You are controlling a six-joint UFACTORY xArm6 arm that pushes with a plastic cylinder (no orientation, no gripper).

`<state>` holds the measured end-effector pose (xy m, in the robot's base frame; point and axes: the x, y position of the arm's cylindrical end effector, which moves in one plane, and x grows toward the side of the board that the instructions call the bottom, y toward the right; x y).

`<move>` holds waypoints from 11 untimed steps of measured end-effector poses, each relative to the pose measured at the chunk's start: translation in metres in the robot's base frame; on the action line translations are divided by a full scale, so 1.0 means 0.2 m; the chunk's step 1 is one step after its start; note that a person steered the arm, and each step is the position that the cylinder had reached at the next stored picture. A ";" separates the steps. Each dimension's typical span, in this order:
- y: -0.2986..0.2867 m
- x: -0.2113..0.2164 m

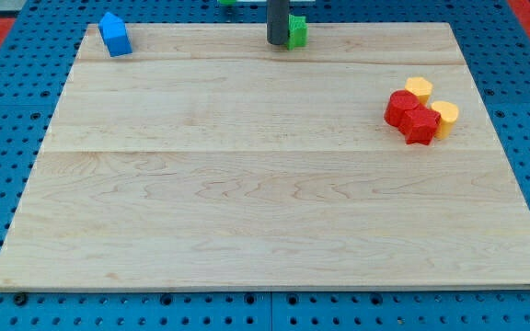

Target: Form a diagonal line with red blocks and the heart

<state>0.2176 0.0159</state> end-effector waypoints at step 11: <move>0.69 0.62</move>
